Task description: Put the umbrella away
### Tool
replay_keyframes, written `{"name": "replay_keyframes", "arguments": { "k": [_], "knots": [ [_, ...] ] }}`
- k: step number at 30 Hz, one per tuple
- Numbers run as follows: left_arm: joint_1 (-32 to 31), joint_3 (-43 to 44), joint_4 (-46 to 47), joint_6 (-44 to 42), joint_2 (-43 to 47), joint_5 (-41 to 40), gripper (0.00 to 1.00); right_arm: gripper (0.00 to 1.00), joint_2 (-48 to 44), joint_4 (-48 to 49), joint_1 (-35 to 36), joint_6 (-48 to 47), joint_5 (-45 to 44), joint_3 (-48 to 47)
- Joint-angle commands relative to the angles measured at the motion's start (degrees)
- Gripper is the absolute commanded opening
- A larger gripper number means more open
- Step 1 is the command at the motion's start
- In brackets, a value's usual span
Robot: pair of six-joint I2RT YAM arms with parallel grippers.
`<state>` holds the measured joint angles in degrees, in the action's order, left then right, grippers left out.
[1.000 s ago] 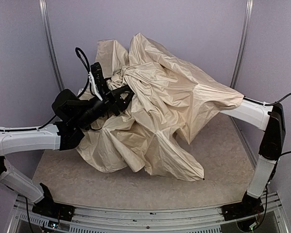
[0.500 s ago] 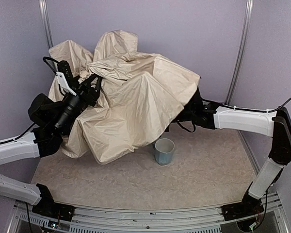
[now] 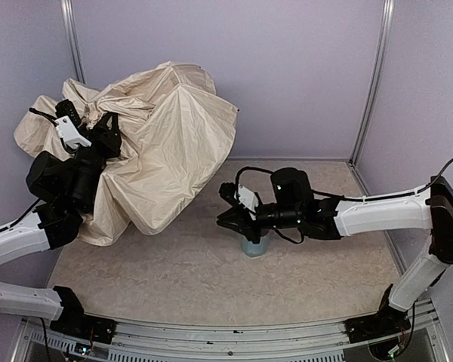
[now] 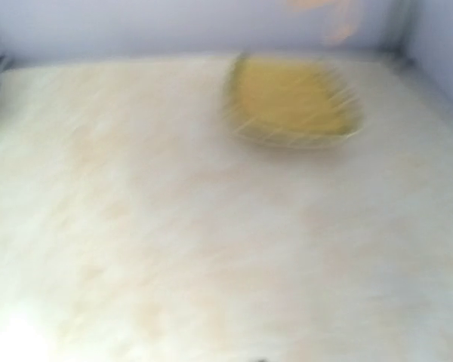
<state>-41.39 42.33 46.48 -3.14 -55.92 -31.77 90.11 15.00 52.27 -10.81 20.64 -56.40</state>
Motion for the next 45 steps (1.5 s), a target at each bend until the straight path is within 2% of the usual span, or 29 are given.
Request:
{"name": "replay_keyframes", "arguments": {
  "k": [1, 11, 14, 22, 36, 45],
  "knots": [
    [0.39, 0.45, 0.85, -0.87, -0.5, -0.98, 0.01, 0.0, 6.85, 3.64, 5.56, 1.75, -6.0, 1.51],
    [0.51, 0.86, 0.28, -0.18, -1.55, 0.59, 0.01, 0.0, 16.33, 14.22, 7.41, 0.68, -26.48, 7.62],
    [0.6, 0.99, 0.28, -0.05, -1.64, 1.37, 0.01, 0.0, 17.83, 17.5, 7.41, -0.2, -29.85, 8.8],
    [1.02, 1.88, 0.02, 0.1, -2.15, 2.69, 0.01, 0.0, 18.76, 18.77, 8.31, -1.77, -26.84, 9.16],
    [1.4, 2.84, -1.55, 1.09, -3.15, 4.87, 0.02, 0.0, 13.99, 21.88, 9.08, -0.51, -27.45, 17.82],
    [1.4, 2.41, -2.72, 0.96, -2.12, 5.02, 0.02, 0.0, 13.38, 21.84, 9.08, -0.56, -26.67, 17.45]
  ]
}}
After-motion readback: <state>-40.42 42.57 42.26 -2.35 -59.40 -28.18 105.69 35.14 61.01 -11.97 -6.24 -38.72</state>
